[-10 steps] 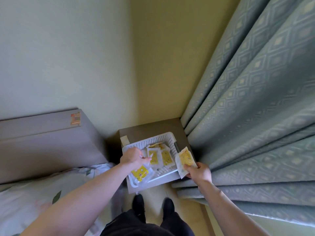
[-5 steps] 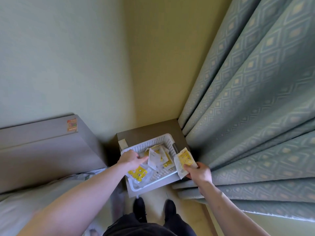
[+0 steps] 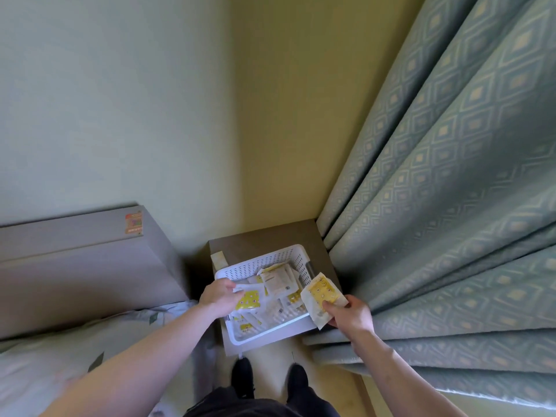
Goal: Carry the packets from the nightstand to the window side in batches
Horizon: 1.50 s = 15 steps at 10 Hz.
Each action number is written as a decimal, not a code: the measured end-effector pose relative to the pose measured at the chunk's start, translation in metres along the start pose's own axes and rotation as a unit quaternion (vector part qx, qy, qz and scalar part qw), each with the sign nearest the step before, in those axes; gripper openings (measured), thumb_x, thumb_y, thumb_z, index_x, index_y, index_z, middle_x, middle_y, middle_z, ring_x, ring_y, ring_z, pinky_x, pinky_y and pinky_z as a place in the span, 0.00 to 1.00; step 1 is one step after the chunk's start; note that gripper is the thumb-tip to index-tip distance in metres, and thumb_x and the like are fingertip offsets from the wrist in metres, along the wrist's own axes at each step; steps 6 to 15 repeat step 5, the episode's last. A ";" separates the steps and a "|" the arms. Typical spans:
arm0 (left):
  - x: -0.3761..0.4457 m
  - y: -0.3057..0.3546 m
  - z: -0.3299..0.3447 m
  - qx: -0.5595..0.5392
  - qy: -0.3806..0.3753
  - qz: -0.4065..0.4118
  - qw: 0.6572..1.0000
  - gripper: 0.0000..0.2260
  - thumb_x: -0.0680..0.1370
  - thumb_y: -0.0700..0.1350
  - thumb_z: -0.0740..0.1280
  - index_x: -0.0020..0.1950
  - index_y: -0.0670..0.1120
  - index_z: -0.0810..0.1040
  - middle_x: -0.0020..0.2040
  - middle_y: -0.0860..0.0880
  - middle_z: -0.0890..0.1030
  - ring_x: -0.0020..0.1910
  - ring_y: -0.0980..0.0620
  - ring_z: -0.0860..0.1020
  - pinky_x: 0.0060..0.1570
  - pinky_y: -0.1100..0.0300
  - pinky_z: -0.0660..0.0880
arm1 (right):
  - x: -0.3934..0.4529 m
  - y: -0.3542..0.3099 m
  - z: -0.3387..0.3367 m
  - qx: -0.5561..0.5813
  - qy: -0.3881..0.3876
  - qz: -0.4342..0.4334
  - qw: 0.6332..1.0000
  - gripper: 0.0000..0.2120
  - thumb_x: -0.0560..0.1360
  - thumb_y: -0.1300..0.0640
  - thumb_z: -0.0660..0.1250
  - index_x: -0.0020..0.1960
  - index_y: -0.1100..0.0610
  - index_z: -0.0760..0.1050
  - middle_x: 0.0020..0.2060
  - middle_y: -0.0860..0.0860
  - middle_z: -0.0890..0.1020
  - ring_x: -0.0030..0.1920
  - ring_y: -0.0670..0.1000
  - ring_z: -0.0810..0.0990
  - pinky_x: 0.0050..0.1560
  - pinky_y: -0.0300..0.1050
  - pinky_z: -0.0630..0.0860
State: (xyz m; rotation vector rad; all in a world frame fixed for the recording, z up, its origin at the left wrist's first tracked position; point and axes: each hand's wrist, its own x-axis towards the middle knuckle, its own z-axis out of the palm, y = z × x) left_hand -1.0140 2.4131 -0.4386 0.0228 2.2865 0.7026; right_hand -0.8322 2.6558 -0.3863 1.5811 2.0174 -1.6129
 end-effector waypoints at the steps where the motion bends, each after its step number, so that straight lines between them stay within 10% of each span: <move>1: -0.015 -0.020 -0.017 -0.033 0.024 0.032 0.999 0.07 0.76 0.48 0.72 0.53 0.52 0.82 0.54 0.55 0.84 0.56 0.55 0.81 0.57 0.62 0.74 | 0.007 -0.011 0.013 -0.022 -0.017 -0.015 0.999 0.07 0.72 0.57 0.77 0.45 0.55 0.80 0.43 0.54 0.86 0.45 0.55 0.86 0.45 0.55 0.86; 3: -0.037 -0.045 -0.046 -0.058 0.076 0.074 0.993 0.05 0.77 0.44 0.71 0.52 0.52 0.83 0.50 0.57 0.83 0.48 0.59 0.80 0.52 0.65 0.72 | 0.013 -0.038 0.048 -0.024 -0.048 -0.045 0.998 0.07 0.71 0.56 0.76 0.48 0.57 0.83 0.41 0.53 0.87 0.40 0.55 0.87 0.44 0.56 0.85; 5: -0.053 -0.062 -0.050 -0.069 0.087 0.100 0.989 0.08 0.76 0.44 0.72 0.48 0.58 0.80 0.48 0.58 0.84 0.45 0.60 0.83 0.56 0.58 0.78 | 0.012 -0.016 0.057 -0.162 -0.027 -0.024 0.986 0.19 0.72 0.48 0.75 0.60 0.52 0.78 0.54 0.50 0.85 0.57 0.54 0.82 0.52 0.40 0.73; 15: -0.053 -0.062 -0.050 -0.069 0.087 0.100 0.989 0.08 0.76 0.44 0.72 0.48 0.58 0.80 0.48 0.58 0.84 0.45 0.60 0.83 0.56 0.58 0.78 | 0.012 -0.016 0.057 -0.162 -0.027 -0.024 0.986 0.19 0.72 0.48 0.75 0.60 0.52 0.78 0.54 0.50 0.85 0.57 0.54 0.82 0.52 0.40 0.73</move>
